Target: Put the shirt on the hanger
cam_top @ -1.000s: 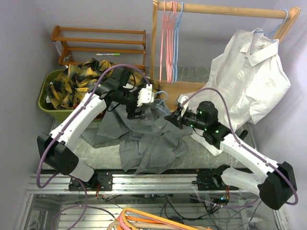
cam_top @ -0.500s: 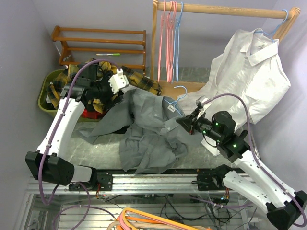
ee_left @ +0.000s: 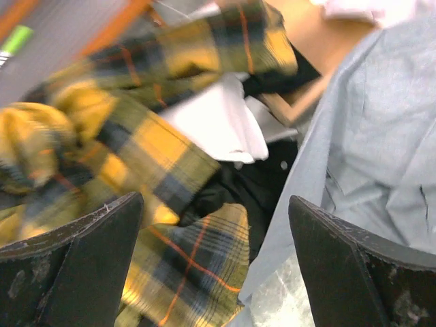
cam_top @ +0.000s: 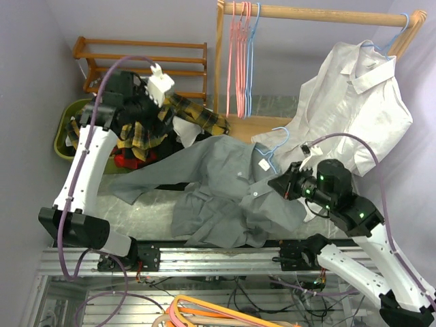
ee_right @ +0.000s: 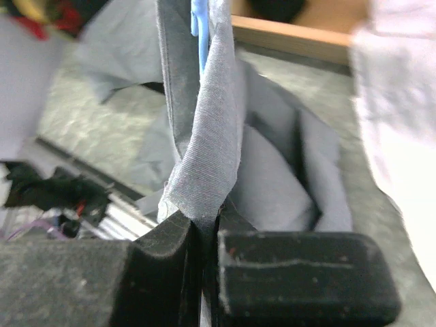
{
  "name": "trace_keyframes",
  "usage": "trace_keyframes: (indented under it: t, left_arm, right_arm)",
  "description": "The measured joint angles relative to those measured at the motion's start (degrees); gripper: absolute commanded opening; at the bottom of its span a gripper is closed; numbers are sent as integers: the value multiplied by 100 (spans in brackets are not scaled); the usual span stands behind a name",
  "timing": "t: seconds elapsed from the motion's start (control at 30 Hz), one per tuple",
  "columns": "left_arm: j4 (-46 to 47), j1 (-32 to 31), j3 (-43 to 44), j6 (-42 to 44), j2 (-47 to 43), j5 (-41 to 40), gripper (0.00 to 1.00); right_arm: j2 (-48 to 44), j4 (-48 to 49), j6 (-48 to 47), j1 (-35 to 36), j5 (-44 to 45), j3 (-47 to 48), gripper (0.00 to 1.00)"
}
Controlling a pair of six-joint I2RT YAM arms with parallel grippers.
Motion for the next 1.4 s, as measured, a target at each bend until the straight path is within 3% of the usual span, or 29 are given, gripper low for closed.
trace_keyframes:
  t: [0.1, 0.23, 0.37, 0.53, 0.73, 1.0, 1.07, 1.17, 1.4]
  left_arm:
    - [-387, 0, 1073, -599, 118, -358, 98]
    - [-828, 22, 1934, -1051, -52, -588, 98]
    - [-1069, 55, 1987, -1233, -461, -820, 98]
    - [-1121, 404, 1410, -1353, -949, -754, 98]
    - [-1268, 579, 1143, -1655, -1032, -791, 98]
    - [-1379, 573, 1421, -2035, -1045, -1034, 98]
    - [-1423, 566, 1670, -2173, -962, -1266, 99]
    - [-1423, 566, 1961, -2415, -868, -1587, 91]
    - [-1429, 568, 2151, -2675, -754, -2214, 92]
  right_arm:
    - [662, -907, 155, 0, 1001, 623, 0]
    - [2190, -1217, -103, -144, 2385, 1871, 0]
    - [3119, -1145, -874, -1196, 2767, 2806, 0]
    - [3720, -1228, -1799, -2238, 3128, 4044, 0]
    - [3827, -846, -2542, -2612, 2885, 4940, 0]
    - [4118, -544, -2929, -3126, 2282, 5799, 0]
    - [4212, -496, -2964, -3174, 2124, 5965, 0]
    - [4448, -437, -2992, -3259, 1906, 6308, 0]
    - [4826, -90, -2992, -3648, 1408, 6428, 0]
